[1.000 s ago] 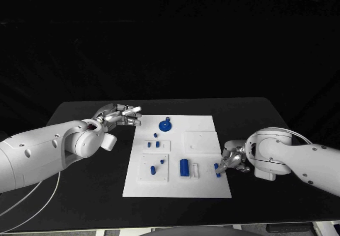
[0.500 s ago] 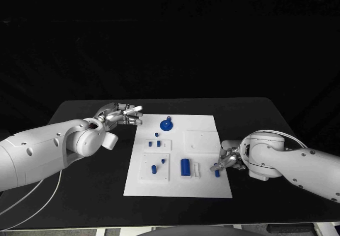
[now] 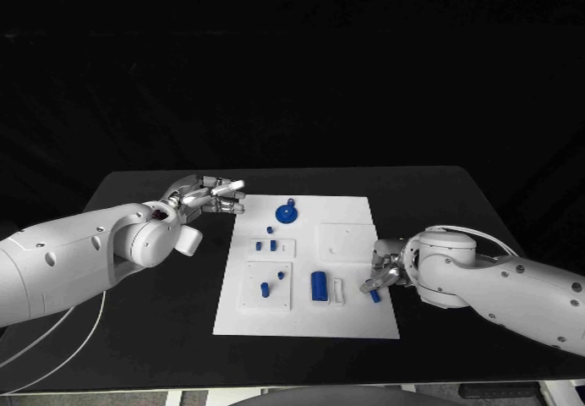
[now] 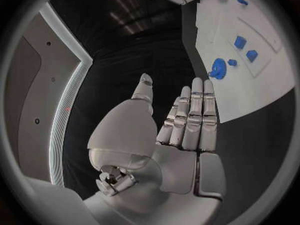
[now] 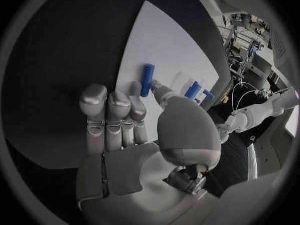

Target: Assemble the parts on the task board

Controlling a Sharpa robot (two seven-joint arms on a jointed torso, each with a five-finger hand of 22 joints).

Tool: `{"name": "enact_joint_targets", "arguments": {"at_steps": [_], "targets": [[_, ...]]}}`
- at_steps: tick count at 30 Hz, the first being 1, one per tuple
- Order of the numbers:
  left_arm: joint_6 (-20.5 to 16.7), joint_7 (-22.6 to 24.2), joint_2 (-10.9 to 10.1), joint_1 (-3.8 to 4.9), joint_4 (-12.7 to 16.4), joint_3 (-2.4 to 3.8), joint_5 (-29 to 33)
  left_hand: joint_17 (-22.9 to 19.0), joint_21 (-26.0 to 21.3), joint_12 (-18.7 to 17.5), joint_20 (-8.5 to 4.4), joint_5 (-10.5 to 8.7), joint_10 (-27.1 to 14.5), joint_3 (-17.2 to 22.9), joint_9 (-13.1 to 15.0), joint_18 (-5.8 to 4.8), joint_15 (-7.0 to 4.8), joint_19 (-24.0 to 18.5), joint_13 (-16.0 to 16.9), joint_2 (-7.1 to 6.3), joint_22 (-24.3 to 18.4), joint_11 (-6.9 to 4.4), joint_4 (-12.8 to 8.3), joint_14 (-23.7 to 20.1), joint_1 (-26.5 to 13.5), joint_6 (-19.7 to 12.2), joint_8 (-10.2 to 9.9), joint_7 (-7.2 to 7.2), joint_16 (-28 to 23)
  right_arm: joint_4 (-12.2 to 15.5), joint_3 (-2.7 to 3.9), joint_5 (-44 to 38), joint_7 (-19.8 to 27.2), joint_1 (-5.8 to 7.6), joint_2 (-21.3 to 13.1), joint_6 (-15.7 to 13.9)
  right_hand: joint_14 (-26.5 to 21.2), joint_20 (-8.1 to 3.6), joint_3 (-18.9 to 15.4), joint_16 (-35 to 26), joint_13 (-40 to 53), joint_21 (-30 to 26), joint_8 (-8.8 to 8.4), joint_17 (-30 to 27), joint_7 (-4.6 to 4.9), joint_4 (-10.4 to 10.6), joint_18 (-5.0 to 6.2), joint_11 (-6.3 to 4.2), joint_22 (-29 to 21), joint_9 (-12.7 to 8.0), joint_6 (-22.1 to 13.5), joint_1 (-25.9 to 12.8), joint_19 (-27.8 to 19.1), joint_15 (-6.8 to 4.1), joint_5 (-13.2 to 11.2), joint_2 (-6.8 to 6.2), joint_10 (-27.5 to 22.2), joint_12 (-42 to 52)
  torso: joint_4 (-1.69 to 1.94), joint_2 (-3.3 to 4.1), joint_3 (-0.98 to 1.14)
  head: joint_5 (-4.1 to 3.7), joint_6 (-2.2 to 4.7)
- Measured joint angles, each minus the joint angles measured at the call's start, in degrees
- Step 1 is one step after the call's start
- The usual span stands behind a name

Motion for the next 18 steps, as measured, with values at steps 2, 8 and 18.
{"name": "enact_joint_targets", "arguments": {"at_steps": [2, 8, 18], "targets": [[0.0, 0.0, 0.0, 0.00, 0.0, 0.00, 0.0, 0.0, 0.0, 0.0, 0.00, 0.00, 0.0, 0.0, 0.0, 0.00, 0.00, 0.0, 0.0, 0.00, 0.0, 0.00, 0.0, 0.0, 0.0, 0.0, 0.0, 0.00, 0.0, 0.3, -0.02, -0.3, 0.2, 0.07, 0.0, 0.2, -0.1, 0.14, 0.5, 0.0, 0.0, 0.0, -0.30, -0.1, 0.41, -3.8, 0.00, 0.31, 0.0, 0.0, -0.4, 0.3, -0.1, 0.12, 2.4, 0.26, -0.3, 0.0, -0.01, 0.00, -0.01, -0.03, -0.07], [0.0, -0.1, 0.0, 0.00, 0.0, 0.00, 0.0, 0.0, 0.0, 0.0, 0.00, 0.00, 0.0, 0.0, 0.0, 0.00, -0.21, 0.0, 0.0, 0.00, -0.1, 0.00, 0.0, -0.2, 0.0, 0.0, 0.0, 0.00, 0.0, 0.8, -0.11, -0.6, 0.5, 0.11, 0.0, 0.5, -0.3, 0.39, -2.7, 0.0, -0.3, 0.0, -0.94, -0.3, 0.87, -7.2, 0.00, 0.56, 0.0, -0.7, -0.8, 1.1, 0.0, 0.33, 7.0, 2.97, -0.6, 0.0, -0.02, -0.03, -0.01, -0.08, -0.19], [0.1, -0.2, -0.1, 0.00, 0.0, 0.00, 0.0, 0.0, 0.0, 0.0, 0.00, 0.00, 0.0, 0.0, 0.0, 0.00, -0.21, 0.0, 0.0, 0.00, -0.1, 0.00, 0.0, -0.2, 0.0, 0.0, 0.0, 0.00, 0.0, 1.4, -0.29, 0.8, 0.4, -0.12, -0.2, -0.6, -0.3, 0.39, -0.2, 0.3, -0.1, 2.7, -0.21, 0.2, 2.08, -5.2, 0.82, 0.83, 0.0, -1.7, -1.3, -3.3, 0.0, 0.56, 20.4, 6.65, -0.8, 1.3, -0.01, -0.04, -0.04, 0.05, -0.27]]}}
